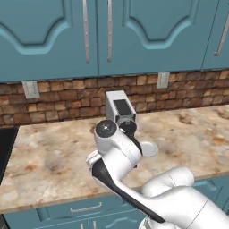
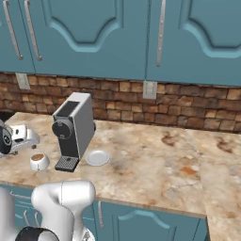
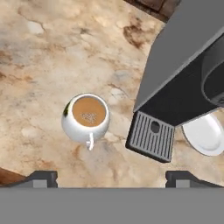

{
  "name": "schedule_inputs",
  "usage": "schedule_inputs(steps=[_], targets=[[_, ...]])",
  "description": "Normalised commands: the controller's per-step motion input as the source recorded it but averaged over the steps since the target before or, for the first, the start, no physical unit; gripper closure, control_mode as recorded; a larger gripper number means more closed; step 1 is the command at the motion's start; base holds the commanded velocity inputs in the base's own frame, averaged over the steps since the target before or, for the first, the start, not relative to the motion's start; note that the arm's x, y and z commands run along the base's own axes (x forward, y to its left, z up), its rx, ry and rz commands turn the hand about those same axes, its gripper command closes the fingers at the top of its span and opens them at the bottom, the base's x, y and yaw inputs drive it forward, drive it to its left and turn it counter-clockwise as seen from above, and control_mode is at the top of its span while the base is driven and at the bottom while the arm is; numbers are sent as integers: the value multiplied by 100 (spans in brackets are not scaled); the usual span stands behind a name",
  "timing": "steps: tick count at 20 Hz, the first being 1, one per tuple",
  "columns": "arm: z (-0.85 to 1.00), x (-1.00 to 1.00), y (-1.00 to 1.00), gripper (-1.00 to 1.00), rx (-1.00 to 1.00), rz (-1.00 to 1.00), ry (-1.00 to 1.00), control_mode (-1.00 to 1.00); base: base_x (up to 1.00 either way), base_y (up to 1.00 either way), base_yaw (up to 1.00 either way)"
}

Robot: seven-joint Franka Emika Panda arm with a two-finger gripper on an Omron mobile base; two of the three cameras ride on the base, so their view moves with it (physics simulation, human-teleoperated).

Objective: Take a sugar cube from the saucer and place it inside the coffee. Then, grab milk from the fridge and place it next to the coffee on the counter to sweeten the coffee.

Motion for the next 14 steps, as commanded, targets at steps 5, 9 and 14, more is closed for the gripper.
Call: schedule_inputs(steps=[5,9,14], targets=[[69,-12,-95,-100,29,-27,-22,-100,0,0,0],[74,-12,-99,-100,35,-21,-20,-100,0,0,0],[35,0,-50,-100,18,-6,-9,-100,0,0,0]])
